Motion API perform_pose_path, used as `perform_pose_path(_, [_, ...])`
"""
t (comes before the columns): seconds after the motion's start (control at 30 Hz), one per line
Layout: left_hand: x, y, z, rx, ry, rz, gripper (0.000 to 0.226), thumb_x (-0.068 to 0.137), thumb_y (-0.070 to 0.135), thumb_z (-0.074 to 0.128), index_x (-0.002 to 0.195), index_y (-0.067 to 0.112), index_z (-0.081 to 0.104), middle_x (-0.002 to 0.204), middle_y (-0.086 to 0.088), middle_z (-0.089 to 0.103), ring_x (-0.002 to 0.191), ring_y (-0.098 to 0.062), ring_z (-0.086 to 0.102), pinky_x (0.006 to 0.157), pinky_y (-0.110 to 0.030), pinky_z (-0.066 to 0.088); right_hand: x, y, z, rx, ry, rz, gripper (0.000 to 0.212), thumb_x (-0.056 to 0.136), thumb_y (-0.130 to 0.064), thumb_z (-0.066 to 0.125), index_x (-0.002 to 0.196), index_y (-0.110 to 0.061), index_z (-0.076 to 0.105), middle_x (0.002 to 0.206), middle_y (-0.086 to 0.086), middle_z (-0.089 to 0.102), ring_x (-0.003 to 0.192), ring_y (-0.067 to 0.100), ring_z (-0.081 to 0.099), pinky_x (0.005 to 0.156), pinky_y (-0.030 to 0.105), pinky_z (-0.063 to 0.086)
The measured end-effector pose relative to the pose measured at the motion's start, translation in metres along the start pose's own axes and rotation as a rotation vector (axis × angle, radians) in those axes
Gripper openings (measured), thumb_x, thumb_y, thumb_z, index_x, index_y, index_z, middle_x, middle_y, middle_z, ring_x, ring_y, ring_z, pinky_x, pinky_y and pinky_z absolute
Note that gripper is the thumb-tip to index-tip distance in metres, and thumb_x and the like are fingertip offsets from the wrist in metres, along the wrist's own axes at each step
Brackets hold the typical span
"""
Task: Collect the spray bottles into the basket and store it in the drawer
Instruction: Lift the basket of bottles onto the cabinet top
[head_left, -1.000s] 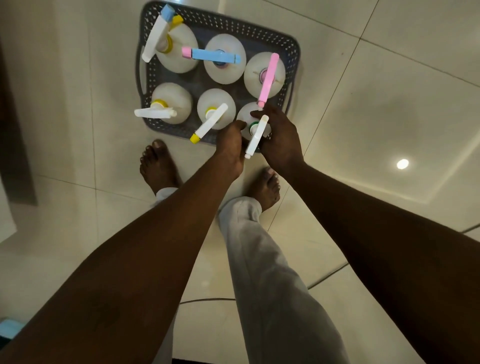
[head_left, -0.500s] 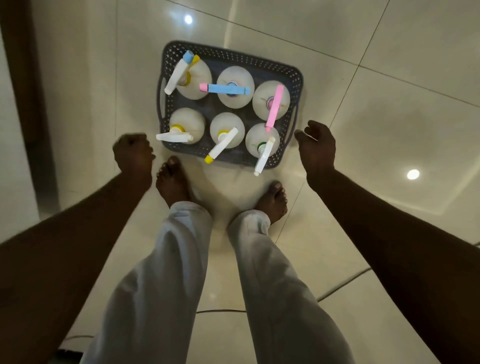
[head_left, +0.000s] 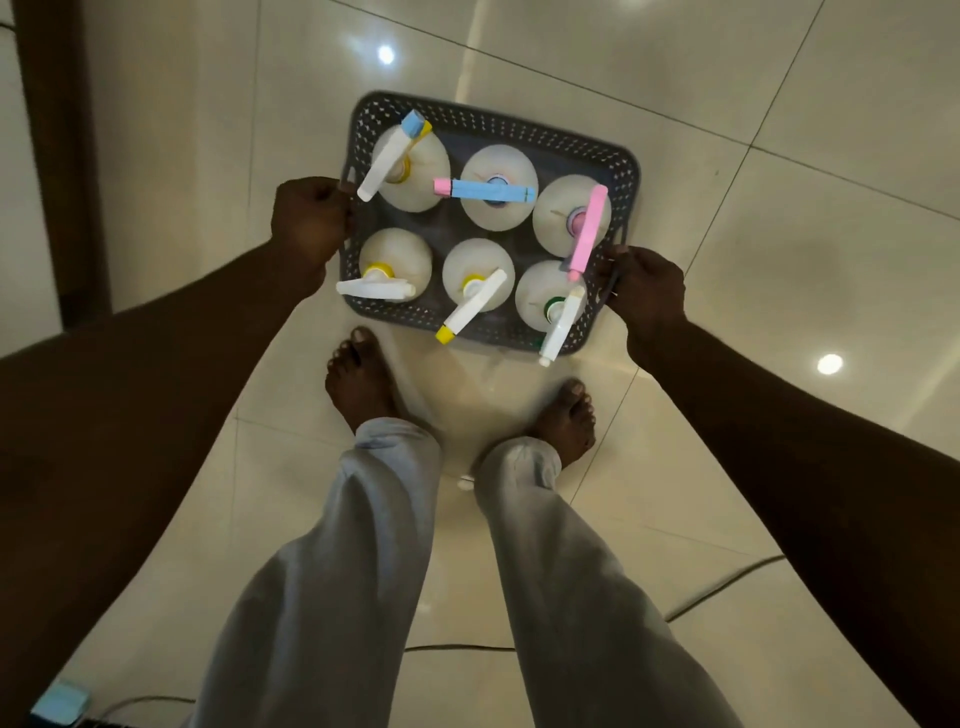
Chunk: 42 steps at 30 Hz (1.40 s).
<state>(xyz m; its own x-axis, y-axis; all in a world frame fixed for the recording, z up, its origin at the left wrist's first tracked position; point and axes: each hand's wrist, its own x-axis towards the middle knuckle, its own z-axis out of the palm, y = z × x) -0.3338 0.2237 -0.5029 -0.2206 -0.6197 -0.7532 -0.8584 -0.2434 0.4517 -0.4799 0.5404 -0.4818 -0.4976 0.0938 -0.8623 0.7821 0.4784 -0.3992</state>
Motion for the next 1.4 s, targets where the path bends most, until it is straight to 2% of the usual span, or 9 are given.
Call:
perform_pose_path(0.13, [-0.009, -0.001, -0.006, -0.034, -0.001, -0.023, 0.028, 0.096, 0.012, 0.061, 0.073, 0.022, 0.074, 0.061, 0.002, 0.066, 0.061, -0.012, 0.06, 0.072, -0.031, 0.053, -0.014, -0.004, -0.004, 0.0, 0.03, -0.021, 0.02, 0.107, -0.014, 0.058, 0.1, -0.014, 0.077, 0.085, 0.003, 0.074, 0.083, 0.02, 0.068, 0.095, 0.046, 0.061])
perform_pose_path(0.47, [-0.117, 0.041, -0.076, -0.115, 0.043, 0.001, 0.023, 0.097, 0.018, 0.061, 0.095, 0.005, 0.08, 0.075, -0.01, 0.069, 0.069, -0.016, 0.06, 0.073, -0.031, 0.049, -0.13, -0.054, -0.043, -0.033, 0.037, -0.141, 0.027, 0.104, -0.023, 0.063, 0.084, -0.029, 0.079, 0.099, 0.018, 0.079, 0.088, 0.025, 0.069, 0.098, 0.054, 0.059])
perform_pose_path(0.6, [-0.187, 0.072, -0.131, -0.195, 0.093, 0.003, 0.027, 0.101, 0.018, 0.061, 0.105, -0.001, 0.08, 0.081, -0.013, 0.07, 0.074, -0.02, 0.06, 0.075, -0.032, 0.05, -0.209, -0.102, -0.06, -0.054, 0.035, -0.208, 0.028, 0.104, -0.02, 0.064, 0.084, -0.032, 0.08, 0.082, 0.001, 0.078, 0.087, 0.025, 0.068, 0.092, 0.047, 0.06])
perform_pose_path(0.67, [-0.22, 0.087, -0.159, -0.238, 0.105, -0.007, 0.027, 0.102, 0.017, 0.061, 0.109, -0.003, 0.078, 0.08, -0.011, 0.067, 0.072, -0.018, 0.059, 0.075, -0.03, 0.049, -0.248, -0.128, -0.068, -0.073, 0.011, -0.25, 0.027, 0.104, -0.021, 0.064, 0.085, -0.031, 0.08, 0.084, 0.005, 0.077, 0.086, 0.025, 0.067, 0.094, 0.051, 0.059])
perform_pose_path(0.83, [-0.308, 0.112, -0.236, -0.391, 0.154, -0.025, 0.027, 0.103, 0.015, 0.057, 0.104, -0.003, 0.078, 0.081, -0.012, 0.066, 0.072, -0.018, 0.057, 0.07, -0.028, 0.049, -0.349, -0.194, -0.075, -0.145, -0.088, -0.358, 0.032, 0.104, -0.018, 0.064, 0.077, -0.026, 0.08, 0.085, 0.012, 0.074, 0.084, 0.026, 0.064, 0.098, 0.057, 0.057])
perform_pose_path(0.97, [-0.37, 0.114, -0.293, -0.522, 0.234, -0.058, 0.027, 0.1, 0.015, 0.06, 0.078, 0.015, 0.075, 0.07, -0.006, 0.066, 0.064, -0.014, 0.059, 0.064, -0.026, 0.052, -0.418, -0.236, -0.064, -0.19, -0.146, -0.439, 0.026, 0.103, -0.019, 0.065, 0.082, -0.026, 0.08, 0.08, 0.008, 0.073, 0.081, 0.023, 0.065, 0.093, 0.051, 0.059])
perform_pose_path(1.1, [-0.413, 0.101, -0.349, -0.657, 0.29, -0.102, 0.02, 0.099, 0.014, 0.063, 0.087, 0.011, 0.079, 0.069, -0.004, 0.068, 0.06, -0.012, 0.059, 0.066, -0.028, 0.053, -0.477, -0.267, -0.036, -0.272, -0.22, -0.5, 0.03, 0.103, -0.02, 0.065, 0.077, -0.024, 0.081, 0.078, 0.006, 0.074, 0.078, 0.021, 0.065, 0.083, 0.043, 0.058])
perform_pose_path(1.3, [-0.448, 0.068, -0.42, -0.803, 0.332, -0.147, 0.026, 0.101, 0.017, 0.064, 0.081, 0.005, 0.075, 0.071, -0.01, 0.065, 0.071, -0.021, 0.056, 0.072, -0.035, 0.049, -0.544, -0.292, 0.027, -0.393, -0.31, -0.569, 0.027, 0.102, -0.02, 0.064, 0.085, -0.008, 0.082, 0.086, 0.024, 0.076, 0.078, 0.024, 0.062, 0.081, 0.043, 0.054])
perform_pose_path(1.4, [-0.459, 0.051, -0.456, -0.838, 0.39, -0.162, 0.026, 0.1, 0.02, 0.067, 0.083, 0.003, 0.077, 0.068, -0.008, 0.066, 0.069, -0.021, 0.056, 0.073, -0.036, 0.05, -0.572, -0.299, 0.065, -0.426, -0.346, -0.587, 0.026, 0.102, -0.02, 0.065, 0.084, -0.013, 0.084, 0.088, 0.022, 0.078, 0.078, 0.023, 0.063, 0.082, 0.042, 0.055])
